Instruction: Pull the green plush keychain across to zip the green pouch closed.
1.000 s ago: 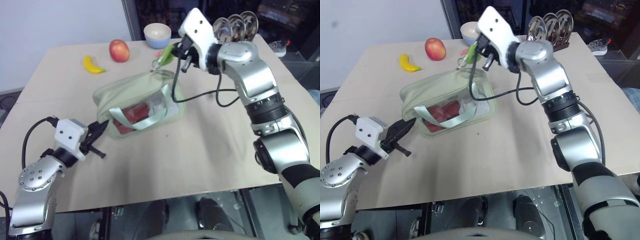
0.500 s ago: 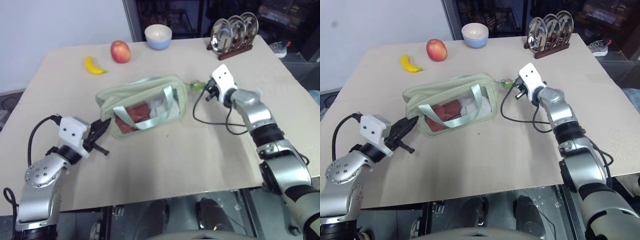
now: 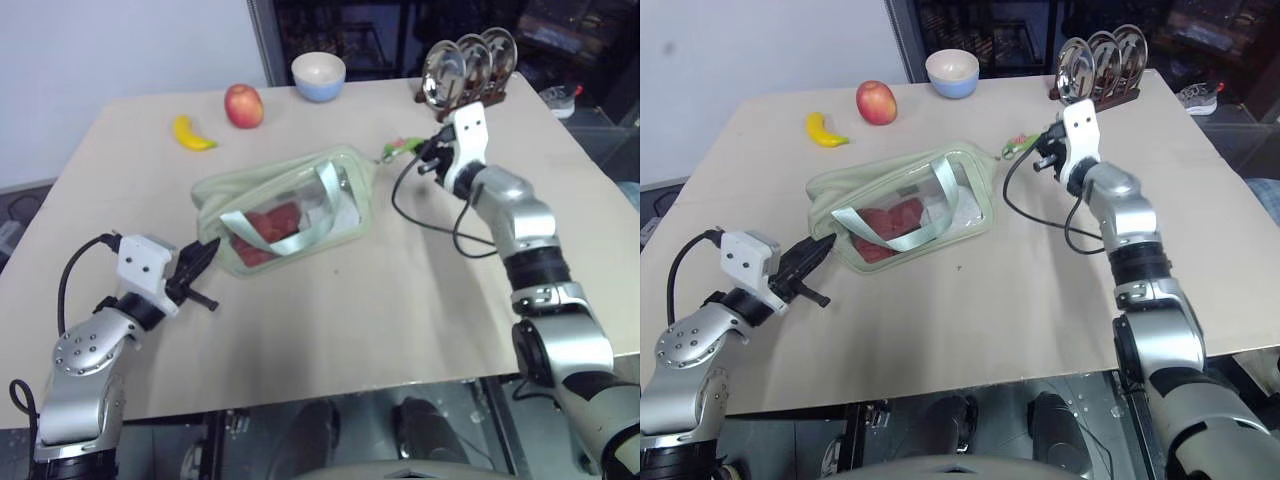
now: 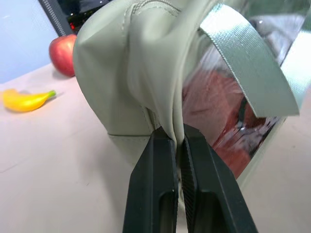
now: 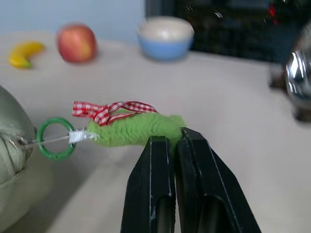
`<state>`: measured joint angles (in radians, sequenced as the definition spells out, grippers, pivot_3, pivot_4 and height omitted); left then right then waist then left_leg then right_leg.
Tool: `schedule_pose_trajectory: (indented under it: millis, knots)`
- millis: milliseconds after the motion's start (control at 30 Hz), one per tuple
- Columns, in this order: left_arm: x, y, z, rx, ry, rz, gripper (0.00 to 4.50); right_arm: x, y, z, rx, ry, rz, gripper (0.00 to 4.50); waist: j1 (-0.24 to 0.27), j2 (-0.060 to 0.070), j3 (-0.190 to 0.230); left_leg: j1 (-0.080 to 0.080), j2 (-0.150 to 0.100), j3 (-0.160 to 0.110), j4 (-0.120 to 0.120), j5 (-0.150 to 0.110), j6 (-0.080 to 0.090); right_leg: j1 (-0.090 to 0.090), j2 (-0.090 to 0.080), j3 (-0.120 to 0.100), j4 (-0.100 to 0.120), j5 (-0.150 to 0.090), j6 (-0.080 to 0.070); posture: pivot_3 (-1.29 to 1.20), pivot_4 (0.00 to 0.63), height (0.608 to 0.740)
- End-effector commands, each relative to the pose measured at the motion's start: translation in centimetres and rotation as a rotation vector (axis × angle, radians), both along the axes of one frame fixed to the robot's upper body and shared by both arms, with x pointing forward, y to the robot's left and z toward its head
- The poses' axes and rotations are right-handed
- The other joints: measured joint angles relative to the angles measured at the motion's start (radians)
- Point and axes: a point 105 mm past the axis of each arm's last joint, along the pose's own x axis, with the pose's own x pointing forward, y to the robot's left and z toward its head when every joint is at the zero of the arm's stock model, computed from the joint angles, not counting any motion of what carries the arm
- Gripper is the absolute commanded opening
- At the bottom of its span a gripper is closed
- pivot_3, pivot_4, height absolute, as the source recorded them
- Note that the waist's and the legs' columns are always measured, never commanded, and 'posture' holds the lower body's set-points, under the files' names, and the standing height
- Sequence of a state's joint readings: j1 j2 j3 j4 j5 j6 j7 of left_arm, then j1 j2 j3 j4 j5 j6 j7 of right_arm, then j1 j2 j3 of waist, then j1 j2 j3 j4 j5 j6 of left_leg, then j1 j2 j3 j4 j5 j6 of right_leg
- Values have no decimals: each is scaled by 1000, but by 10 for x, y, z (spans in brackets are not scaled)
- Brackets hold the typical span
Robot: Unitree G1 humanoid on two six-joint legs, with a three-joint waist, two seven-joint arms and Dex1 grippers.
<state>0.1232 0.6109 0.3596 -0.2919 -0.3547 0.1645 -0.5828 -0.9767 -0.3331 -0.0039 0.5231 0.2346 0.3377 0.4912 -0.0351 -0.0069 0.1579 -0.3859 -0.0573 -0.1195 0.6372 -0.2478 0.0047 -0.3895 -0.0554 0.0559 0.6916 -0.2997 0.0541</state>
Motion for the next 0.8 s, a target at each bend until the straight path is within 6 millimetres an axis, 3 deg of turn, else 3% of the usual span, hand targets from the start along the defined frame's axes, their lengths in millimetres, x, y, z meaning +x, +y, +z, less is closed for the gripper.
schedule_pose_trajectory:
  millis: [33,100,200,300,400,467,633,700,800]
  knots:
    - [-6,40,-20,32,88,175,0,-3,-52,66,-39,-199,-139,72,0,0,0,-1,0,0,0,0,0,-1,0,0,0,0,0,0,150,740]
    - [-6,41,-20,33,87,183,0,0,-56,64,-86,-196,-160,72,-1,0,0,-6,0,0,0,0,0,-5,0,0,0,0,0,0,150,740]
    - [-6,41,-20,24,81,187,0,10,-72,28,-214,-103,-230,72,-5,0,0,-8,1,-1,0,0,0,-8,0,-1,-1,0,0,0,150,740]
    - [-5,39,-17,8,69,191,0,8,-68,-13,-233,-1,-200,72,-7,0,0,-8,1,0,0,0,0,-8,0,0,-2,0,0,0,150,740]
    - [-4,35,-15,-3,54,181,0,0,-53,-36,-188,50,-153,72,-13,0,0,-8,2,1,0,0,0,-8,1,1,-2,0,0,0,150,740]
    - [-4,30,-12,-8,38,161,0,-9,-34,-35,-95,45,-83,72,-18,0,0,-8,3,2,0,0,0,-8,2,1,-2,0,0,0,150,740]
    - [-2,19,-1,-8,9,98,0,-41,5,-1,126,-10,143,72,-30,1,0,-8,4,3,0,0,0,-9,2,3,0,0,0,0,150,740]
    - [1,18,2,-6,5,91,0,-52,13,10,200,-13,206,72,-31,1,0,-8,4,3,0,0,0,-9,2,3,0,0,0,0,150,740]
    - [4,19,3,-3,1,92,0,-50,9,2,151,3,171,72,-27,0,0,-8,4,2,0,0,0,-8,2,2,1,0,0,0,150,740]
